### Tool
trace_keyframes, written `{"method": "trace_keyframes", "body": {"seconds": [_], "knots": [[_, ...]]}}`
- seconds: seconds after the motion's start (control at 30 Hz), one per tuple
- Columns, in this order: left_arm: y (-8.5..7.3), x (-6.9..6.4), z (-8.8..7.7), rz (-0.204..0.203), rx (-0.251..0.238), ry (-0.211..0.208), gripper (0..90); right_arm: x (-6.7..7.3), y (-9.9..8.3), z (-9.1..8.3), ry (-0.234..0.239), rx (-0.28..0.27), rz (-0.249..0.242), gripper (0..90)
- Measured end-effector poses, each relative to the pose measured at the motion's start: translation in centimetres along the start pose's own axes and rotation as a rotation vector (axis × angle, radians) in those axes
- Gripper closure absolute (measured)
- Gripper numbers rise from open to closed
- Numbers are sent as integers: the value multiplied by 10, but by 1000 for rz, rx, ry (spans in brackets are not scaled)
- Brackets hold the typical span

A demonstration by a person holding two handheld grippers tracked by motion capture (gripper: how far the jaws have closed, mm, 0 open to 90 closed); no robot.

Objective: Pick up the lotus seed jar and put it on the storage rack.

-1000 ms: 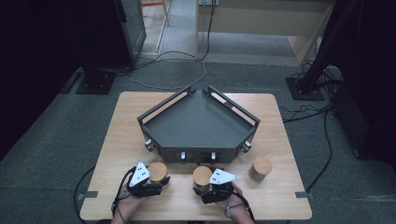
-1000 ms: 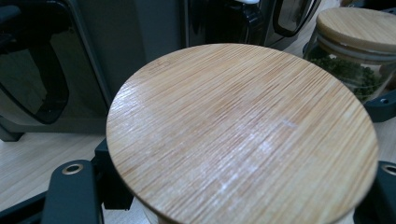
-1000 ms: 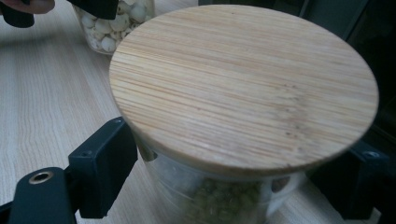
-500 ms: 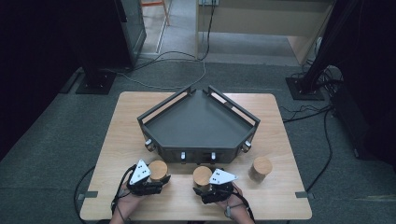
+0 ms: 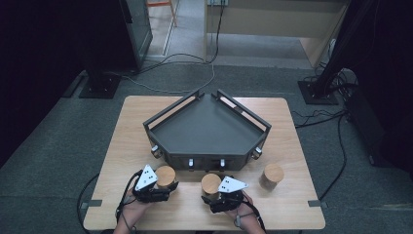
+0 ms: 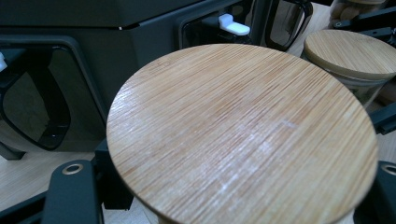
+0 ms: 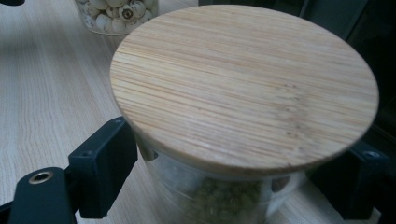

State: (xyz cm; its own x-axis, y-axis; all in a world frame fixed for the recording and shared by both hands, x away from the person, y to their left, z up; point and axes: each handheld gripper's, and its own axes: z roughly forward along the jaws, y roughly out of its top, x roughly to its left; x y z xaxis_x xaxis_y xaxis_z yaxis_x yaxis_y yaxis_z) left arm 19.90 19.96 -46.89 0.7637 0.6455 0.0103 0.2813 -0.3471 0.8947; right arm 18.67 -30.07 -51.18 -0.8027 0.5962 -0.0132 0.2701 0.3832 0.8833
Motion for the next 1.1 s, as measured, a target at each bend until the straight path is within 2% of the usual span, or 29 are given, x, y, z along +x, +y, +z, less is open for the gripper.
{"method": "trace_keyframes", "body": {"seconds": [0.13, 1.1], "knots": [[1, 1, -1, -9, -3, -7, 251, 0, 0, 0, 1, 0, 1, 143], [16, 3, -4, 7, 7, 0, 250, -1, 1, 0, 5, 3, 2, 134]]}}
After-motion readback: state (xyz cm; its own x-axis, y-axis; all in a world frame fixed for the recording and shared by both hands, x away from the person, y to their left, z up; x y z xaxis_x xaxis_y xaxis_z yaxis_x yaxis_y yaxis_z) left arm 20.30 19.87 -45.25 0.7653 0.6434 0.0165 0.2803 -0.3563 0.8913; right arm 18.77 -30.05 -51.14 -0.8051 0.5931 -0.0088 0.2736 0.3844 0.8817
